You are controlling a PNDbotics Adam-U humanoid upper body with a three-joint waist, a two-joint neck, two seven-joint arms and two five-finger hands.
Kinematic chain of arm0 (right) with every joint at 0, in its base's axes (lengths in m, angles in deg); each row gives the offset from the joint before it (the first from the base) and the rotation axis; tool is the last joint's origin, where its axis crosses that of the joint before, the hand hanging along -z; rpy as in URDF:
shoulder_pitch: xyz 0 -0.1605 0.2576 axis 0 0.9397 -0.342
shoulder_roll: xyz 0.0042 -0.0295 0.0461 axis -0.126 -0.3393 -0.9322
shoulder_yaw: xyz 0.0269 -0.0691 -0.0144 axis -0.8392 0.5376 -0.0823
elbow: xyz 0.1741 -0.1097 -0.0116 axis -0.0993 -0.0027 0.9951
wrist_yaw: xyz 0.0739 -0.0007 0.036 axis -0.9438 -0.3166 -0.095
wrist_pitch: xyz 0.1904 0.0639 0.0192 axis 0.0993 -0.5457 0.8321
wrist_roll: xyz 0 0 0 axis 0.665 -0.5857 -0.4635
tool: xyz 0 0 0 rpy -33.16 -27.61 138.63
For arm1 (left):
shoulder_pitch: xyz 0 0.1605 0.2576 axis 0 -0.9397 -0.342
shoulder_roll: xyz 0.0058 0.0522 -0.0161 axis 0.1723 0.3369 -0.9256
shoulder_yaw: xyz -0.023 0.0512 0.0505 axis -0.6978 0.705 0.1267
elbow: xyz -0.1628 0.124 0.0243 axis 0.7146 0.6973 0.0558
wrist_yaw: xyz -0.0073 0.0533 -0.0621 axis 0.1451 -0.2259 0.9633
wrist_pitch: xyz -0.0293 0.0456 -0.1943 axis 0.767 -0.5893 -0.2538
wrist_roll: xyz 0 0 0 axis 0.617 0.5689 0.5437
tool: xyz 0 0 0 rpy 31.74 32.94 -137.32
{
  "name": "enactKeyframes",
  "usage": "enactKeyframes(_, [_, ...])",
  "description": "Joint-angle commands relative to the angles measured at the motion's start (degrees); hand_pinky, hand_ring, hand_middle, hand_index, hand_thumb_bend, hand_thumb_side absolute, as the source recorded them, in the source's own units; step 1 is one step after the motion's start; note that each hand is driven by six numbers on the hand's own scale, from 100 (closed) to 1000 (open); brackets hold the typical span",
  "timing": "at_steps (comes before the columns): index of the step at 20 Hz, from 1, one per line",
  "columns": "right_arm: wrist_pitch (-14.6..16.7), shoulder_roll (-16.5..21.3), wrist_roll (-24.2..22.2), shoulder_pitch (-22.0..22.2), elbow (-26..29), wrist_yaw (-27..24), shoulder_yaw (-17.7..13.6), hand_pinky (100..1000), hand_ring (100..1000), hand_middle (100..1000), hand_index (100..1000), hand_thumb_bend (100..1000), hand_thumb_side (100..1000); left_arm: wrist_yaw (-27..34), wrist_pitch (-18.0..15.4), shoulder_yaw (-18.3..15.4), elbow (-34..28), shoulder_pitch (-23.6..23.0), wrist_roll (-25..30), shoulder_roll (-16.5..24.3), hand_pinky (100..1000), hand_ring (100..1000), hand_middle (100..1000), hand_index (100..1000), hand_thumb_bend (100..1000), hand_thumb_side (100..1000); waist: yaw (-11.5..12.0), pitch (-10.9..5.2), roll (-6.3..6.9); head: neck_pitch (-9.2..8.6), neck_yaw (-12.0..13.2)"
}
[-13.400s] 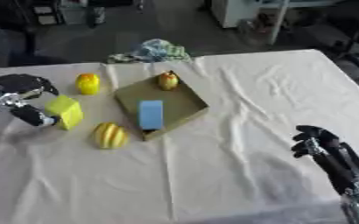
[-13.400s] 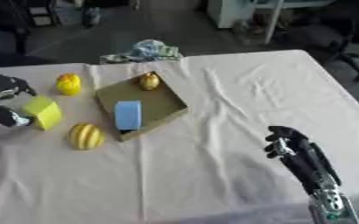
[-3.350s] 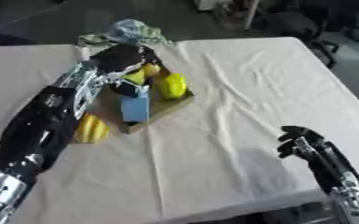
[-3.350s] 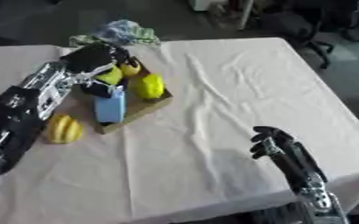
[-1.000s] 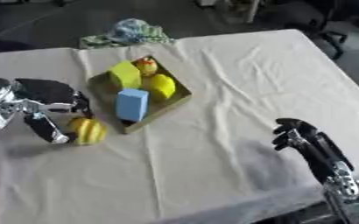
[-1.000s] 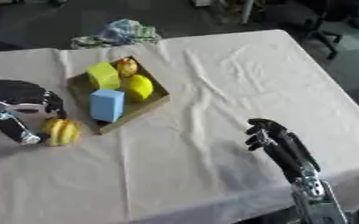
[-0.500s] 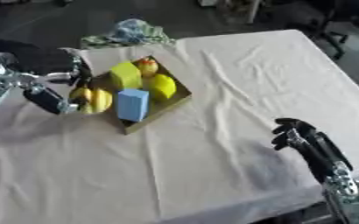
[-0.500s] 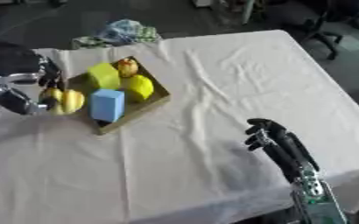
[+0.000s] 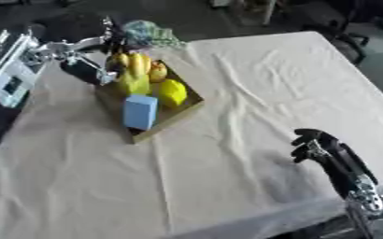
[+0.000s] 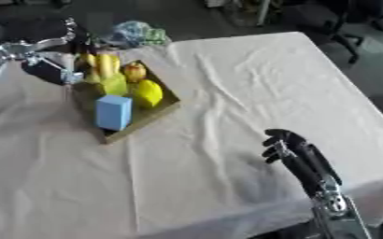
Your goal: Pick up objects on the table and place them in the box.
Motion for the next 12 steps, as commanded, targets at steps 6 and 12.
enactKeyframes(6, [0.05, 0.54, -0.54, -0.23, 0.36, -0.18, 0.29, 520, 562, 586, 765, 100, 670, -13.42, 0.31, -5.03, 10.76, 1.39, -11.04, -5.78, 637, 557, 555, 725, 114, 188, -0.20, -1.33, -0.96, -0.20, 0.55])
enactKeyframes(12, [0.04, 0.49, -0.55, -0.27, 0.38, -0.13, 0.24, 520, 562, 586, 765, 100, 668, -17.92, -1.58, -5.94, 13.01, 1.18, -17.14, -6.07, 730, 704, 759, 859, 301, 352, -0.01, -1.36, -0.97, -0.20, 0.43])
